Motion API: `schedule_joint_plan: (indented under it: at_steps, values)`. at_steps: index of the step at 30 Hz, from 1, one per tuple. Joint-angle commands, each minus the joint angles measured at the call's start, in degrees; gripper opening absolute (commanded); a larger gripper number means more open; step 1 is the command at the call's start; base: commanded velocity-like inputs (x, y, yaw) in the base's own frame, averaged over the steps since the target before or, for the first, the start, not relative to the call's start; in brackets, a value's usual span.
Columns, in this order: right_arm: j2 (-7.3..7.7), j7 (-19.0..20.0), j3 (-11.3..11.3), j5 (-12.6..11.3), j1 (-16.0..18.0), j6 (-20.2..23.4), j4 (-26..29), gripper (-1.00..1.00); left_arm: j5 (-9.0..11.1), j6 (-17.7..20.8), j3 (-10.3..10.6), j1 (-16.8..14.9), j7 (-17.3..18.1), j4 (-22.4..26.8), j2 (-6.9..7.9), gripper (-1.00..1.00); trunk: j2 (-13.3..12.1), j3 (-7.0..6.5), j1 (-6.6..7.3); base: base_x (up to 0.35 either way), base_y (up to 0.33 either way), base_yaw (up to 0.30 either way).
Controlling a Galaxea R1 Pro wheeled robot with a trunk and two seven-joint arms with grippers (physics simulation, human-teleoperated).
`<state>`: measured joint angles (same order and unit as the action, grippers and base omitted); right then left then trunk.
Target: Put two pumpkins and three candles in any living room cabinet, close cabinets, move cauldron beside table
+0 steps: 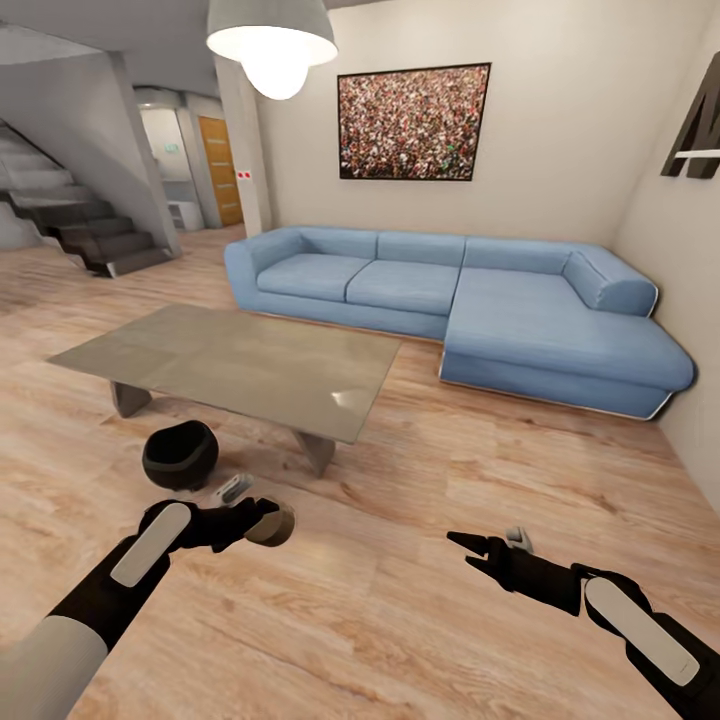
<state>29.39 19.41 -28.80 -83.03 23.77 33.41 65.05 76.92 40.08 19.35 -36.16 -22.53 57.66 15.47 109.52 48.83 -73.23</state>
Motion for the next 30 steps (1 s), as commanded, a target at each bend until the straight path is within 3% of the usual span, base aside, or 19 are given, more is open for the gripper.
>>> schedule_joint_plan:
  at_steps: [1, 20, 25, 30]
  values:
    - [0.06, 0.1, -0.1, -0.3, 0.1, 0.1, 0.0, 1.00, 0.7, -0.1, 0.2, -0.1, -0.6, 0.1, 0.08, -1.00, 0.0, 0.07, 0.01, 0.000, 0.000, 0.275]
    - [0.06, -0.2, -0.1, -0.2, 0.1, 0.1, 0.0, 1.00, 0.7, -0.1, 0.1, -0.1, -0.5, -0.1, 0.42, -1.00, 0.0, 0.45, 0.01, 0.000, 0.000, 0.275]
    - [0.06, -0.2, -0.1, -0.2, 0.1, 0.1, 0.0, 1.00, 3.9, -0.1, 0.1, -0.1, -0.6, -0.2, 0.65, -1.00, 0.0, 0.55, 0.01, 0.050, 0.102, 0.275]
    - [0.06, -0.2, -0.1, -0.2, 0.1, 0.1, 0.0, 1.00, 4.7, -0.1, 0.1, -0.1, -0.7, -0.2, 0.70, -1.00, 0.0, 0.65, 0.01, 0.199, 0.181, 0.275]
